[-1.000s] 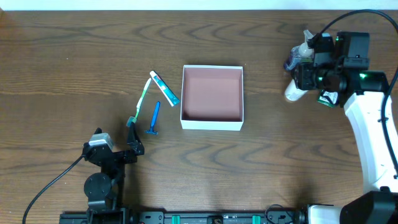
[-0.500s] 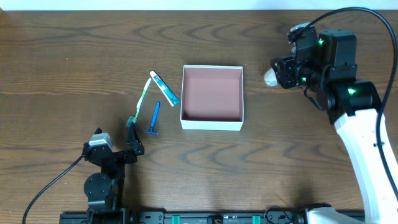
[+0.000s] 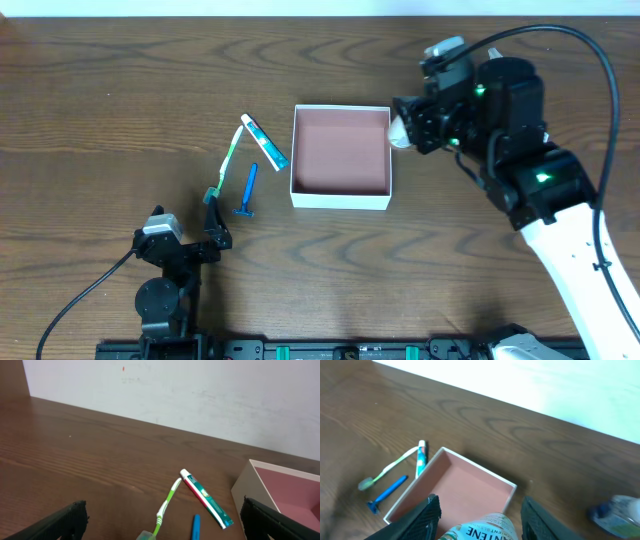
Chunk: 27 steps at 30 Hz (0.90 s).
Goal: Pack container
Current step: 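Carry the Pantene tube left over the white box, then lower the tube upright into the box's back corner and release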
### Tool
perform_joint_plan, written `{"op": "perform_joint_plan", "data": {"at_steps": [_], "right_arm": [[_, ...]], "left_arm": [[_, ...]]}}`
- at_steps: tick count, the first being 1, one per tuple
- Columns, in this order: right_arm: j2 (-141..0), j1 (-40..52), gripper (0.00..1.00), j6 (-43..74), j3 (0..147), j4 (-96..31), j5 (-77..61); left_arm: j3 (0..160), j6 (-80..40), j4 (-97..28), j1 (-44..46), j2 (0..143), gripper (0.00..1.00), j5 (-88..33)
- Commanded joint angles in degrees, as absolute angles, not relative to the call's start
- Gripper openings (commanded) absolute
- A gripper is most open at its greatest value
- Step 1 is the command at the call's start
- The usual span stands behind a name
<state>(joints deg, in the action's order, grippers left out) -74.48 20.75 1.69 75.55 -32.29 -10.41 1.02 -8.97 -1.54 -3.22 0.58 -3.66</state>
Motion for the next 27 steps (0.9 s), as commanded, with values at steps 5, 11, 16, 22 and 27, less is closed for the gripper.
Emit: {"op": "perform_joint_plan", "data": {"at_steps": [5, 11, 16, 22, 27], "right_arm": [[-80.6, 26.0, 0.51, 4.6, 76.1, -26.5, -7.5], [-87.4, 27.1, 0.50, 6.2, 76.1, -20.8, -7.5], [-90.9, 27.0, 0.50, 7.3, 76.1, -18.5, -6.3], [-92.5, 27.0, 0.48, 7.7, 76.1, -18.5, -4.2], [-93.0, 26.9, 0.48, 8.1, 76.1, -18.4, -0.4]], "left_arm": [[0.2, -8.8, -3.8, -3.1, 0.2, 0.98, -4.1], [0.2, -8.8, -3.8, -3.1, 0.2, 0.98, -4.1], [0.2, -8.8, -3.8, -3.1, 0.2, 0.98, -4.1], [0.2, -8.8, -3.8, -3.1, 0.2, 0.98, -4.1], [0.2, -8.8, -3.8, -3.1, 0.2, 0.98, -4.1]]}}
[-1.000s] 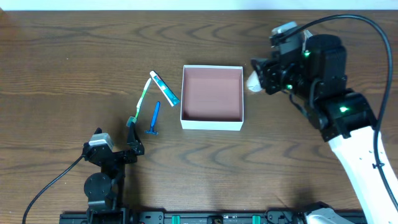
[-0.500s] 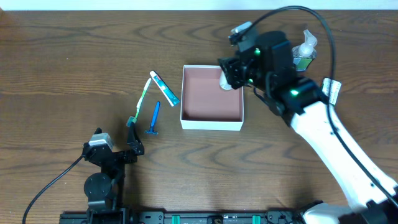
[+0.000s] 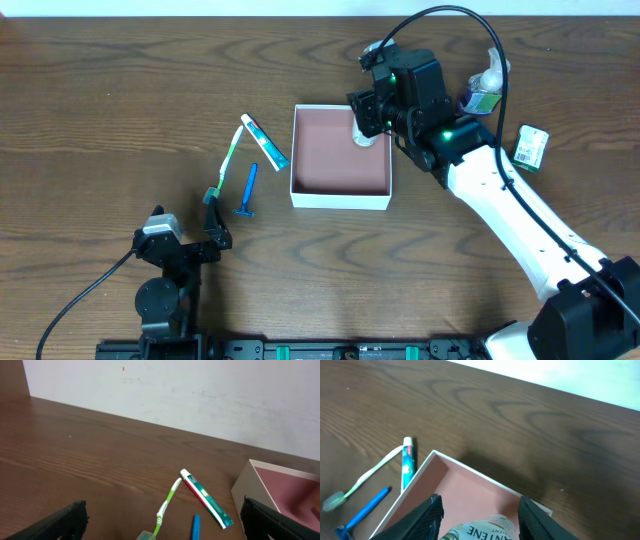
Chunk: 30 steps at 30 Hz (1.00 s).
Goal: Pack container
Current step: 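Lower the tube upright into the box's back corner and release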
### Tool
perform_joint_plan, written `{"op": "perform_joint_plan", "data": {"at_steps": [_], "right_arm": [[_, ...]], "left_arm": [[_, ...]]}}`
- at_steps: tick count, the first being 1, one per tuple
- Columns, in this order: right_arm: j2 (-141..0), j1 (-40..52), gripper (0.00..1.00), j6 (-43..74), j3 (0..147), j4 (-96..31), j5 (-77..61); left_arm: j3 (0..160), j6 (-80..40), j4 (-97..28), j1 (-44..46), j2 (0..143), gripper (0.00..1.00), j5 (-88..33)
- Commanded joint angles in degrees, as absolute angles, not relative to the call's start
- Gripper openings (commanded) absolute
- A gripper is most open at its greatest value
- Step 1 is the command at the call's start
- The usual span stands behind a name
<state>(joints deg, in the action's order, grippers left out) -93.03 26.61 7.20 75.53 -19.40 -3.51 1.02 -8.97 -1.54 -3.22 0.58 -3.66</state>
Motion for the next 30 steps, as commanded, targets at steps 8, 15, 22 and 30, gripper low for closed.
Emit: {"op": "perform_joint_plan", "data": {"at_steps": [8, 15, 22, 30], "right_arm": [[-96.4, 26.9, 0.48, 8.2, 76.1, -18.0, -0.2], [-100.1, 26.5, 0.47, 9.0, 76.1, -15.4, 0.9], [-100.5, 25.3, 0.46, 9.4, 76.1, -14.9, 1.7], [-100.5, 23.5, 0.45, 10.3, 76.1, -14.5, 1.7]], "left_arm": [[0.2, -8.8, -3.8, -3.1, 0.2, 0.98, -4.1], [0.2, -8.8, -3.8, -3.1, 0.2, 0.98, -4.1], [0.2, -8.8, -3.8, -3.1, 0.2, 0.98, -4.1], [0.2, -8.8, -3.8, -3.1, 0.2, 0.98, -4.1]]}}
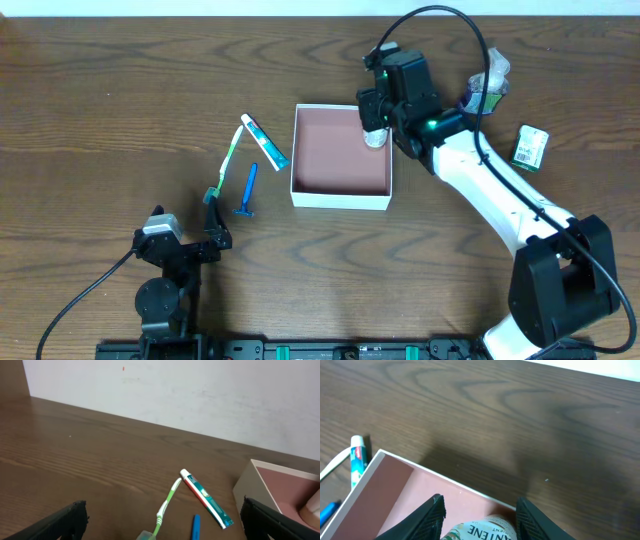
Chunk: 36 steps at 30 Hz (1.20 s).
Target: Pack container
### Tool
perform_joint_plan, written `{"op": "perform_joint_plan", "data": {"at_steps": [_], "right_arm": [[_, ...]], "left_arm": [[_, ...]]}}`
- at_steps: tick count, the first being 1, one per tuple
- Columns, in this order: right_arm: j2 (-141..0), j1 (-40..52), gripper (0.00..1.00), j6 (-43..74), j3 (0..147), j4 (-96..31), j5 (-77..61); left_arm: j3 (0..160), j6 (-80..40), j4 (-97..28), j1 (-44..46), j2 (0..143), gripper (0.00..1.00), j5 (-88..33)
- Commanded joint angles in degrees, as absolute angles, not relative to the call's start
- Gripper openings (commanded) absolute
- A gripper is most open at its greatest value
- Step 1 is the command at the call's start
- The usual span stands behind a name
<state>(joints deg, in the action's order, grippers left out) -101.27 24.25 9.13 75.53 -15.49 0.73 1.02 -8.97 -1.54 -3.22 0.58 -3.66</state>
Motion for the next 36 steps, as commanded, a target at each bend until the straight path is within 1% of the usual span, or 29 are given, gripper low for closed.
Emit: {"op": "perform_joint_plan", "data": {"at_steps": [1, 2, 3, 7, 8, 10, 17, 23, 32, 36], "right_arm": [[-100.5, 23.5, 0.46, 10.3, 76.1, -14.3, 1.7], [-100.5, 23.5, 0.47, 10.3, 76.1, -14.2, 1.7], [-100.5, 23.5, 0.52, 10.3, 76.1, -14.1, 1.7], [-100.5, 23.6, 0.74, 10.3, 76.1, -14.1, 1.7], [-100.5, 23.6, 0.75, 10.2, 76.1, -14.1, 1.7], [-100.5, 23.6, 0.77, 10.2, 76.1, -14.1, 1.7], [-100.0, 23.6, 0.77, 10.2, 76.3, -12.7, 1.7], [-97.7, 23.6, 0.77, 9.5, 79.7, -14.0, 1.0], [-90.3, 23.6, 0.82, 9.0, 85.5, -23.6, -2.0], [-86.1, 23.9, 0.82, 10.4, 85.8, -28.5, -7.7]], "left_arm": [[0.2, -8.8, -3.8, -3.1, 0.2, 0.98, -4.1], [0.2, -8.8, -3.8, -3.1, 0.2, 0.98, -4.1], [0.2, -8.8, -3.8, -3.1, 0.2, 0.98, -4.1], [0.2, -8.8, -3.8, -3.1, 0.2, 0.98, -4.1], [0.2, -8.8, -3.8, -3.1, 0.2, 0.98, -4.1], [0.2, -8.8, -3.8, -3.1, 0.2, 0.98, -4.1], [0.2, -8.8, -3.8, -3.1, 0.2, 0.98, -4.1], [0.2, -8.8, -3.8, -3.1, 0.2, 0.98, -4.1], [0.2, -8.8, -3.8, -3.1, 0.2, 0.98, -4.1], [0.2, -8.8, -3.8, -3.1, 0.2, 0.98, -4.1]]}}
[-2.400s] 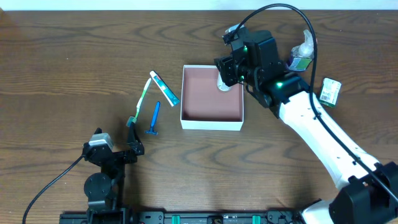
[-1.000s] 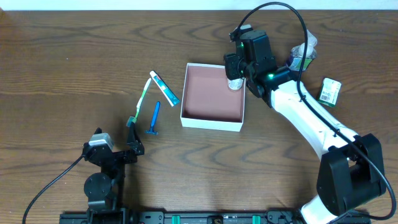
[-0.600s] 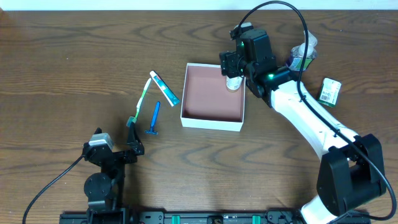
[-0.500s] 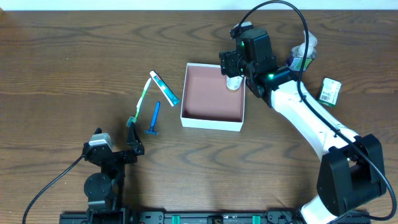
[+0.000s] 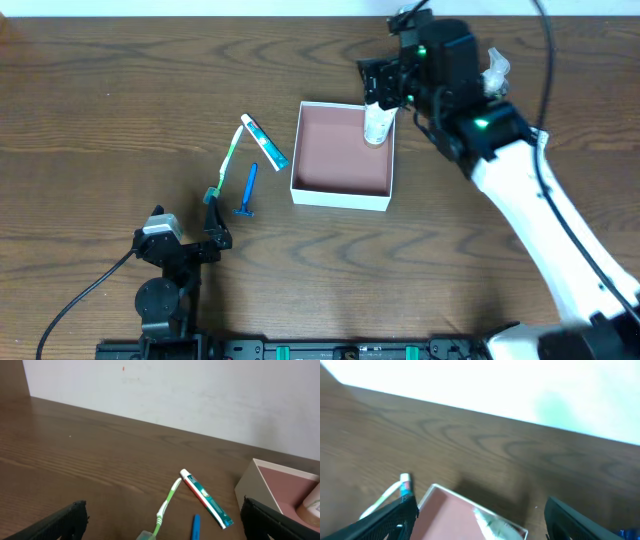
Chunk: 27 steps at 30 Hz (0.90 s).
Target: Pack container
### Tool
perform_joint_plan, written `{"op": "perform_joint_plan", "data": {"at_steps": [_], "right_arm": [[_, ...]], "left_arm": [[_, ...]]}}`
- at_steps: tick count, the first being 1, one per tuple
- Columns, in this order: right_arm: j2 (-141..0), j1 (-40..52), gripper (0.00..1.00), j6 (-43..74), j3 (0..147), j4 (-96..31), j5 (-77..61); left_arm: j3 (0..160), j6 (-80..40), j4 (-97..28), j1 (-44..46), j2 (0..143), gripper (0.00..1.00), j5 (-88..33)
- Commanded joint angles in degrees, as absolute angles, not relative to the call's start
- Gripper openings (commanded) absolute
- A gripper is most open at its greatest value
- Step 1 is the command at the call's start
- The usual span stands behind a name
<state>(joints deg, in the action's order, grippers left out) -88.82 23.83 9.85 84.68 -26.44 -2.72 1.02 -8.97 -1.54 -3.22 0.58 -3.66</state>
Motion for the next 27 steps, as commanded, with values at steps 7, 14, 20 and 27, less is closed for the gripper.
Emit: {"op": "perform_joint_plan", "data": {"at_steps": [7, 14, 20, 27], "right_arm": [[-83.9, 27.3, 0.84, 14.8, 85.7, -40.7, -11.4], [-87.7, 30.2, 0.86, 18.9, 83.6, -47.6, -5.4], [-94.2, 30.4, 0.86, 20.8, 81.8, -47.3, -5.4], [-101.6, 31.6, 0.85, 21.8, 80.8, -48.1, -5.4]], "left_arm": [[0.2, -8.8, -3.8, -3.1, 0.2, 0.98, -4.1], [0.2, -8.8, -3.8, -3.1, 0.2, 0.98, -4.1], [0.2, -8.8, -3.8, -3.1, 0.2, 0.98, -4.1], [0.2, -8.8, -3.8, -3.1, 0.2, 0.98, -4.1]]}}
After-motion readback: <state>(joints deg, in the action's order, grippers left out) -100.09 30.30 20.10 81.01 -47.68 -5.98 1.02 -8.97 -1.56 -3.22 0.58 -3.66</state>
